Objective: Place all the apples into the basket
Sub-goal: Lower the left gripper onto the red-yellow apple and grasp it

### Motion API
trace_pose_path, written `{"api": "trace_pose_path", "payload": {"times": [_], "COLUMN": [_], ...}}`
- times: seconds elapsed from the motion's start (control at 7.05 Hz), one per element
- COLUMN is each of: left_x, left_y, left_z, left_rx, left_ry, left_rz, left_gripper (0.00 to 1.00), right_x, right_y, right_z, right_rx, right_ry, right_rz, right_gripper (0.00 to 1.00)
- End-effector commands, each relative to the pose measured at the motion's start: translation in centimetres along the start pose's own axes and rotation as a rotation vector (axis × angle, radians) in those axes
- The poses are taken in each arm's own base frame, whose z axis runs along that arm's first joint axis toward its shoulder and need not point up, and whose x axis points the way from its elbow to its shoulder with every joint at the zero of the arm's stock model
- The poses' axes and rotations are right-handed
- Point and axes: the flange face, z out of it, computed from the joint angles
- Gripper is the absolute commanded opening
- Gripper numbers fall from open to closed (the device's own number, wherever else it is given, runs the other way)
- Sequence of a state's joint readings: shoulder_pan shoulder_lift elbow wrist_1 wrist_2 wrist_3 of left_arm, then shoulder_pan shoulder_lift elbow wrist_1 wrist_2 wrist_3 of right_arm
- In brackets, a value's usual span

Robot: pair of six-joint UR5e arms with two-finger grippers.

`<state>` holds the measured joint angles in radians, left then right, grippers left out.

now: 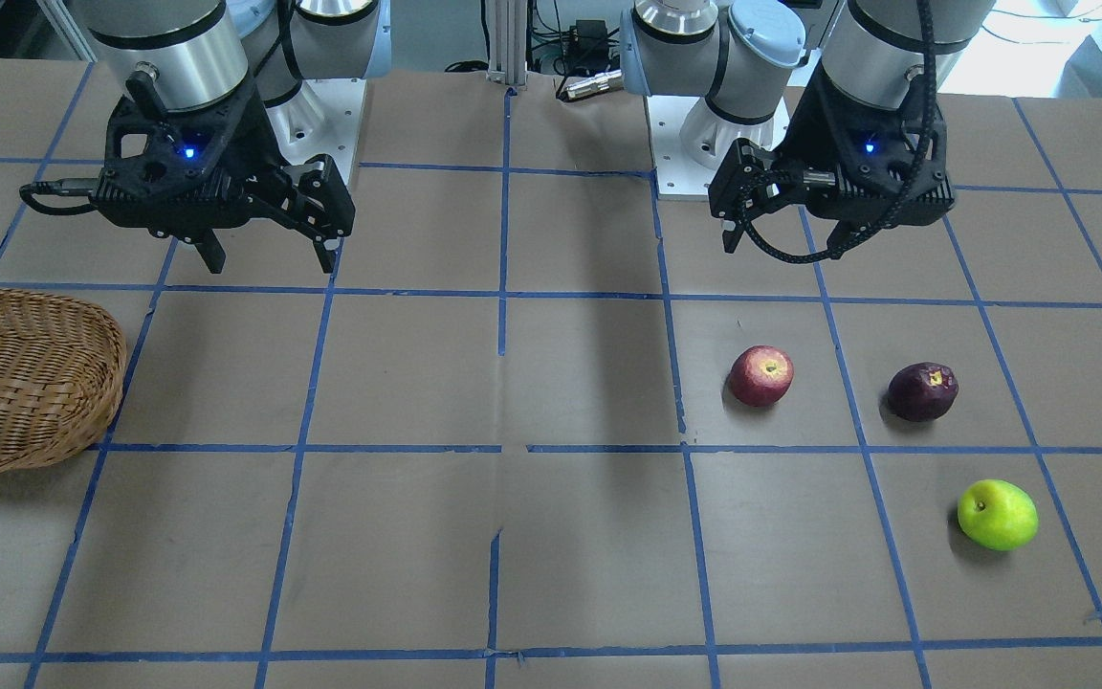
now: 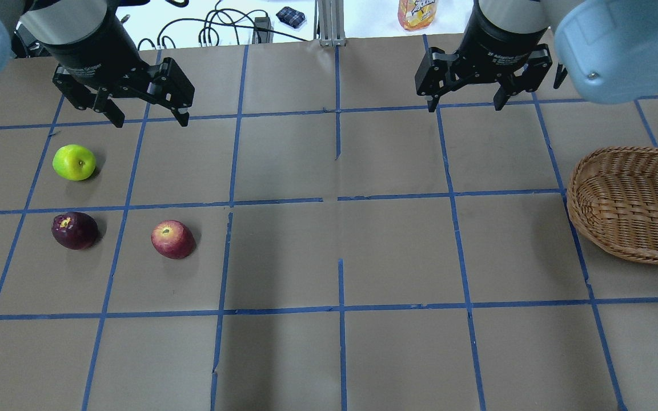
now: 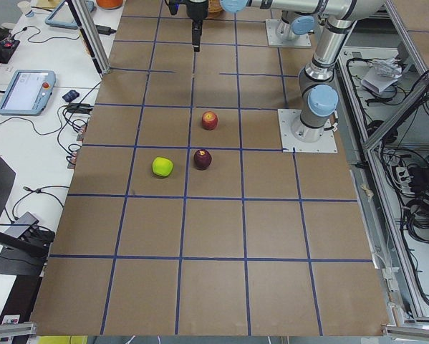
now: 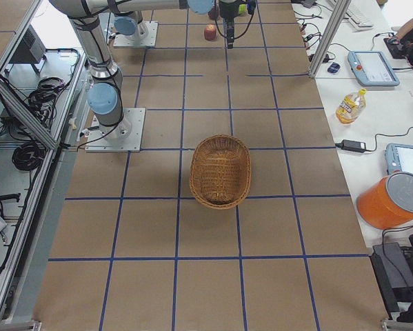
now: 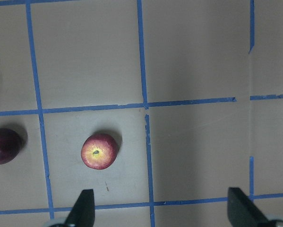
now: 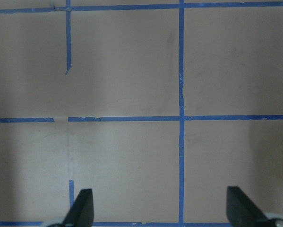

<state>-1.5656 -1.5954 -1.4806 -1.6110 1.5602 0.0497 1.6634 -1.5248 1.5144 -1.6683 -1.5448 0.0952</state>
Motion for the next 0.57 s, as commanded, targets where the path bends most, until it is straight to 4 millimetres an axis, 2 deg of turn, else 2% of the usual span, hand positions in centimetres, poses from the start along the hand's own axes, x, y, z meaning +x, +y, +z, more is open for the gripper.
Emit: {"api": "trace_pose_path", "payload": {"times": [0.0, 0.14, 0.28, 0.43], "left_x": [0.1, 0.1, 0.1, -1.4], "left_y": [0.1, 0.2, 0.5, 0.6], "left_z": [0.1, 0.3, 2.0, 7.5], "left_rx": [-0.002, -0.011, -0.053, -0.140], "left_ry": [0.003, 0.004, -0.002, 0.010], "left_rz": [-0.008, -0.008, 0.003, -0.003], "left_gripper": [1.00, 1.00, 1.00, 1.00], "right_x": [0.0, 0.0, 0.0, 0.0], "right_y": [0.0, 0.0, 0.0, 0.0], "right_z": [0.0, 0.1, 0.0, 0.0], "right_rx": [-0.002, -0.004, 0.000, -0.002], "right_ry": [0.000, 0.000, 0.000, 0.000], "right_rz": [0.001, 0.001, 0.001, -0.001], "right_gripper": [1.00, 1.00, 1.00, 1.00]}}
